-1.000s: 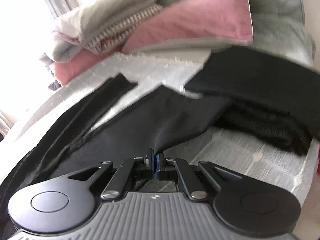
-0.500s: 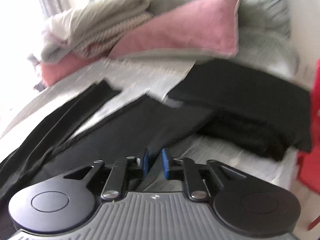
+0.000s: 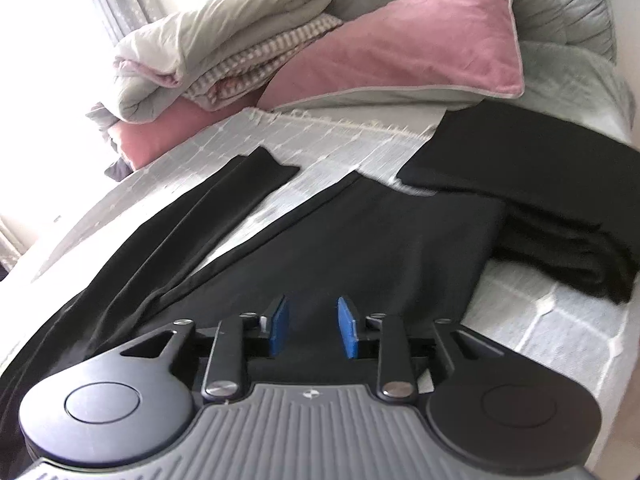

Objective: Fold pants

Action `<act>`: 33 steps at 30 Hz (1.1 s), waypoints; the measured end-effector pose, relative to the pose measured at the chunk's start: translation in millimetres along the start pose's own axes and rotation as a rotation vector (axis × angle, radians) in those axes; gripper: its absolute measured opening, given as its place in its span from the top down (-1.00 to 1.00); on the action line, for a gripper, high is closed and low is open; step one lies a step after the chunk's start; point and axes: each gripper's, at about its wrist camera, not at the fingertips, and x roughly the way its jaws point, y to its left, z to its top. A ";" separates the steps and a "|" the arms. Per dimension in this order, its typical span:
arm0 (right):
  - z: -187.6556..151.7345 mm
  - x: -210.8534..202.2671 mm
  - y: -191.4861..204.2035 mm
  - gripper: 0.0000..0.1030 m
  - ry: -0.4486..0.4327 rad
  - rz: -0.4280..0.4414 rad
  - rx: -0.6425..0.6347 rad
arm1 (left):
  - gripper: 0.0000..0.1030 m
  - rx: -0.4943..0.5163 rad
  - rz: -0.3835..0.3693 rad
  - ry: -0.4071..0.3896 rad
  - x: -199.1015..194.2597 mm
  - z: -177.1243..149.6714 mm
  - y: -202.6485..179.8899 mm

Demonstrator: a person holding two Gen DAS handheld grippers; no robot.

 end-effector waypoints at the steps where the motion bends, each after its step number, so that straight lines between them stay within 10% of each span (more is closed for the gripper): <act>1: -4.3 -4.3 3.4 0.27 0.004 0.006 0.001 | 0.26 -0.005 0.004 0.006 5.7 4.7 1.6; 12: -19.1 35.6 33.3 0.25 0.130 0.025 -0.075 | -0.85 0.224 0.029 0.109 116.8 87.4 -33.6; 16: -29.2 37.9 47.4 0.23 0.144 0.026 -0.194 | -0.84 0.236 -0.013 0.252 193.7 99.2 -39.4; 19: -28.3 37.9 42.9 0.21 0.136 0.006 -0.183 | -0.28 0.251 0.051 0.346 230.8 81.8 -34.6; 24: -27.6 37.4 46.3 0.21 0.133 0.008 -0.200 | 0.88 0.428 0.075 0.216 218.9 61.7 -52.8; 33: -26.5 40.1 47.2 0.21 0.131 0.013 -0.232 | 0.85 0.478 0.228 0.099 234.5 67.3 -63.8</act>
